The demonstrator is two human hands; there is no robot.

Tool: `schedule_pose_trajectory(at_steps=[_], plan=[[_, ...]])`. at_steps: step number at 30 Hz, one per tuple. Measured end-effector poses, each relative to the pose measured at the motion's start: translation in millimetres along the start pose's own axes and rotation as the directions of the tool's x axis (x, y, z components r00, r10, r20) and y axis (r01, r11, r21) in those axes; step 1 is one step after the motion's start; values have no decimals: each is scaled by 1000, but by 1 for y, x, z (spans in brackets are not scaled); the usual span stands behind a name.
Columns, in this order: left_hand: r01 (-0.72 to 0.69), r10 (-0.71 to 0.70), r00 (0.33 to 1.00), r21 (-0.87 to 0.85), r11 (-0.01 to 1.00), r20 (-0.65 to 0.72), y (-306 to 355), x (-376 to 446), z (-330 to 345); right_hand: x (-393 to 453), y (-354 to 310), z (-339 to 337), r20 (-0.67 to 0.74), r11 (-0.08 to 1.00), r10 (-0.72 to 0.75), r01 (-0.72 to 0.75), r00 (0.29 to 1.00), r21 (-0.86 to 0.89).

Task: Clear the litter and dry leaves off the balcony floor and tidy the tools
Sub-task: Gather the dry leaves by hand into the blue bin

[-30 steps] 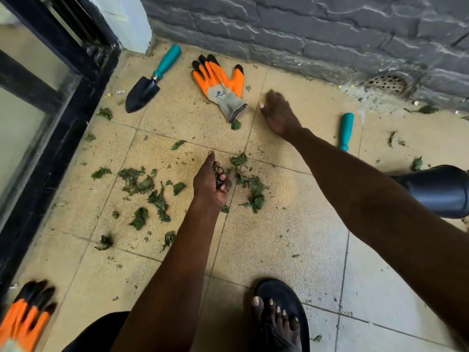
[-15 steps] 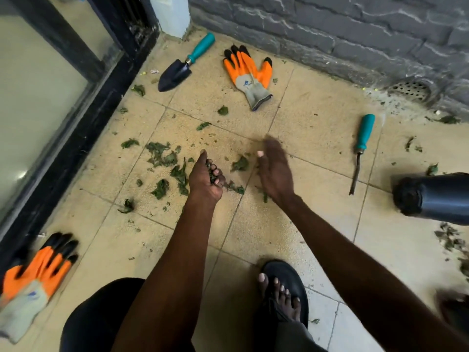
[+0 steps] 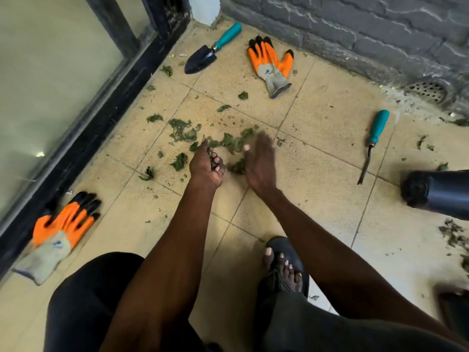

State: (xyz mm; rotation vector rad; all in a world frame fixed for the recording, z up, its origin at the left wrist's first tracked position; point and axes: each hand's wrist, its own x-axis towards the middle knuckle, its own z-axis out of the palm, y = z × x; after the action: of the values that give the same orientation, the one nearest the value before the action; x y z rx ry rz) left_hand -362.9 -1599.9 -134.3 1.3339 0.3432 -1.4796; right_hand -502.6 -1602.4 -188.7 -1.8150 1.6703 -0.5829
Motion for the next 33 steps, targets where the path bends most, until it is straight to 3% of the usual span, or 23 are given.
schedule_pose_trajectory(at_steps=[3,5,7,9,11,14,16,21,23,26,30,33], plan=[[10,-10,1000,6,1000,-14,1,-2,-7,28,29,-25,-228,923,354,-378,907,-72],[26,-26,1000,19,999,3,-1,-1,-10,45,44,-37,-185,871,464,-484,866,-80],[35,-35,999,21,999,15,-2,-1,-11,52,43,-36,-86,918,353,-362,932,-159],[30,-30,999,-3,1000,13,1,0,-11,51,30,-23,51,965,152,-138,987,-223],[15,-15,1000,-24,1000,6,5,1,-9,47,14,-6,191,974,-11,54,981,-218],[0,0,1000,-50,999,4,9,2,-9,38,-7,9,351,976,-149,195,924,-99],[-6,7,1000,-69,998,9,13,5,-12,45,-16,8,360,978,-196,208,912,4],[-24,23,1000,-137,990,-5,31,12,-25,125,-32,-12,95,996,-68,62,993,62],[-36,36,999,-180,983,-1,38,13,-32,158,-37,-18,148,995,-3,-12,989,95],[-69,66,998,-201,977,-22,45,16,-42,178,-42,-6,333,999,4,-21,943,47],[-113,98,992,-229,967,-75,62,21,-53,150,-54,33,493,941,-256,332,831,-70],[-163,140,982,-198,967,-124,81,22,-56,134,-69,55,597,920,-343,387,725,58]])
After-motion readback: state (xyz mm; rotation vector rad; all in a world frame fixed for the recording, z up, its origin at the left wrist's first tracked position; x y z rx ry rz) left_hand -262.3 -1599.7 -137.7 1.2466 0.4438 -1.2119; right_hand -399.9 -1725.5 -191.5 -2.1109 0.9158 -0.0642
